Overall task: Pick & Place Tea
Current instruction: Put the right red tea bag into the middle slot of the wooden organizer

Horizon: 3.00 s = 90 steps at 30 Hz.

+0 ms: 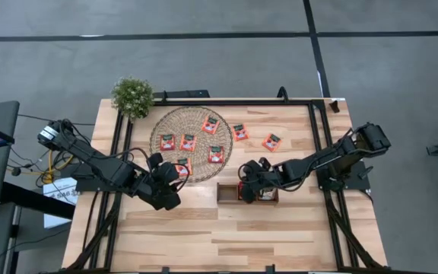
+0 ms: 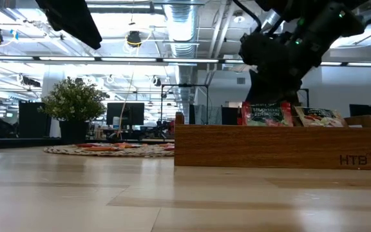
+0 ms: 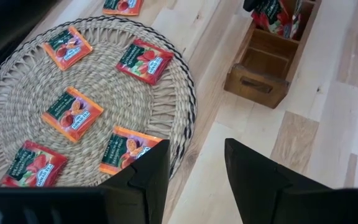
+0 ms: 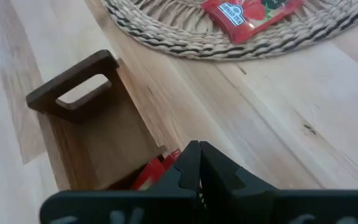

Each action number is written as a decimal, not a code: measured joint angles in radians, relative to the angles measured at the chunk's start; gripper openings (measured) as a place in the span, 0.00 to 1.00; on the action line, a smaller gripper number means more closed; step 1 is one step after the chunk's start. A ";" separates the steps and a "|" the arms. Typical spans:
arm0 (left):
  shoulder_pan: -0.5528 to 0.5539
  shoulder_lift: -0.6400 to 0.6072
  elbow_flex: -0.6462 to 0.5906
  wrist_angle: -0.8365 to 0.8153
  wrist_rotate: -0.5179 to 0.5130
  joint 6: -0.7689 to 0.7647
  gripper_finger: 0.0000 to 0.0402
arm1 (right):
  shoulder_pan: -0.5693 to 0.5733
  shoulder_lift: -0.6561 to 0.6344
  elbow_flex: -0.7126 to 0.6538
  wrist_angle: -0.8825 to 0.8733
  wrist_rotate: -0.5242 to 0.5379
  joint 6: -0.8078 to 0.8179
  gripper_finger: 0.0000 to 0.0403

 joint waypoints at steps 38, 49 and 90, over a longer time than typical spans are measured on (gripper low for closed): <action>0.072 -0.125 -0.274 0.202 -0.173 -0.314 0.37 | -0.483 0.232 0.567 -0.360 -0.423 -0.984 0.34; 0.176 -0.372 -0.491 0.418 -0.034 -0.028 0.37 | -0.517 0.449 0.811 -0.553 -0.468 -1.039 0.41; 0.473 -0.533 -0.553 0.482 0.291 0.337 0.37 | -0.530 0.725 1.015 -0.747 -0.462 -0.927 0.43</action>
